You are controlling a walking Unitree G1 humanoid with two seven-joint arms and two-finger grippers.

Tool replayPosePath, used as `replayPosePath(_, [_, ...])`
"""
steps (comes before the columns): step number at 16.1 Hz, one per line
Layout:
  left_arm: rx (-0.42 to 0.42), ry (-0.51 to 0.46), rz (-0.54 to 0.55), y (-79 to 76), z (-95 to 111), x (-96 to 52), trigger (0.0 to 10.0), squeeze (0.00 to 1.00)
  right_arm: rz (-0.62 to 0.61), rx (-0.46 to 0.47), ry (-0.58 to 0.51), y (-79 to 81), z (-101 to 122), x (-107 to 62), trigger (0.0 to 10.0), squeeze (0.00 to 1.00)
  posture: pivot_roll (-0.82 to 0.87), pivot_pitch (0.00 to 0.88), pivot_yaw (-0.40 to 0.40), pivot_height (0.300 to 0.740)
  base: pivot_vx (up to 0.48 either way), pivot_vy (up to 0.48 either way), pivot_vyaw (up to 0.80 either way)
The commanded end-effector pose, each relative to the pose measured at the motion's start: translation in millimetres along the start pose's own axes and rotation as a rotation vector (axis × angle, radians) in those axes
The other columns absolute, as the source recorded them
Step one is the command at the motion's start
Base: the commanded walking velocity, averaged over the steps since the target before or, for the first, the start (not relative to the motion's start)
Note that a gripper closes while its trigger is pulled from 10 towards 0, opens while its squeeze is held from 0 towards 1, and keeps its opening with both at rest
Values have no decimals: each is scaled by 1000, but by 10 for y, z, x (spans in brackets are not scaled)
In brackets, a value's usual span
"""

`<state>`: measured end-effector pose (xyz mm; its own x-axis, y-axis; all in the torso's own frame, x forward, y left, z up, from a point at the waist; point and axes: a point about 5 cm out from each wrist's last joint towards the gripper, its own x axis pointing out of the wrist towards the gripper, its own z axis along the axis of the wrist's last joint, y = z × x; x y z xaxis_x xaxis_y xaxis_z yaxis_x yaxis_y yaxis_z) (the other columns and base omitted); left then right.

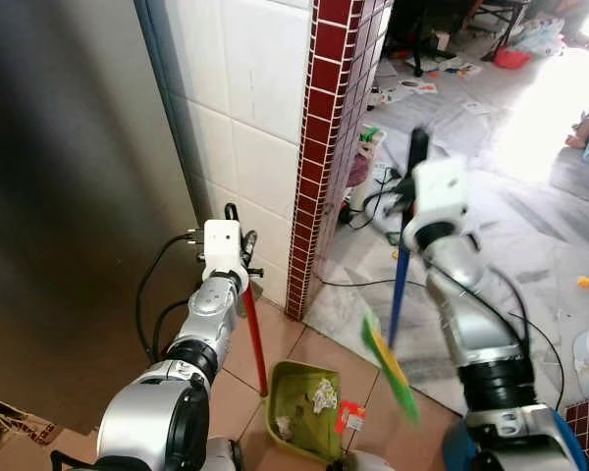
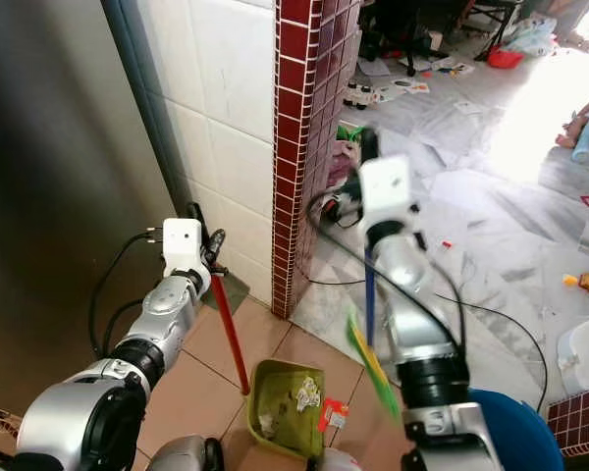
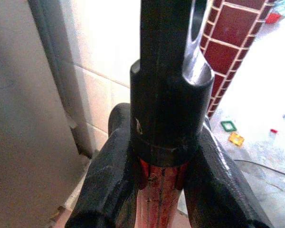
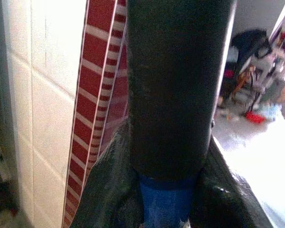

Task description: Sweep floor

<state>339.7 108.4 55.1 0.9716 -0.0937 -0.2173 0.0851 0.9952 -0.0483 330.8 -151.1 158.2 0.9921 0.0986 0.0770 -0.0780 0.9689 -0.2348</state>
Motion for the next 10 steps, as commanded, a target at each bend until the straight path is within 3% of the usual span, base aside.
replayPosePath(1, [41,-61,19,52,113,20,10000,0,-12,-17,-39,-1,102,19,10000,0,-148,0,18,740,0,0,0])
replayPosePath(2, [55,-115,48,106,204,28,10000,0,-6,-5,-14,30,49,4,10000,0,-147,0,22,740,0,0,0])
replayPosePath(5, [77,-123,50,143,219,24,10000,0,-34,3,42,18,-71,-2,10000,0,-143,0,26,740,0,0,0])
replayPosePath(7, [70,-67,75,177,114,1,10000,0,-75,94,110,22,-156,7,10000,0,-144,0,26,740,0,0,0])
replayPosePath(10, [90,-3,69,120,39,7,10000,0,-97,155,144,30,-182,26,10000,0,-157,0,27,740,0,0,0])
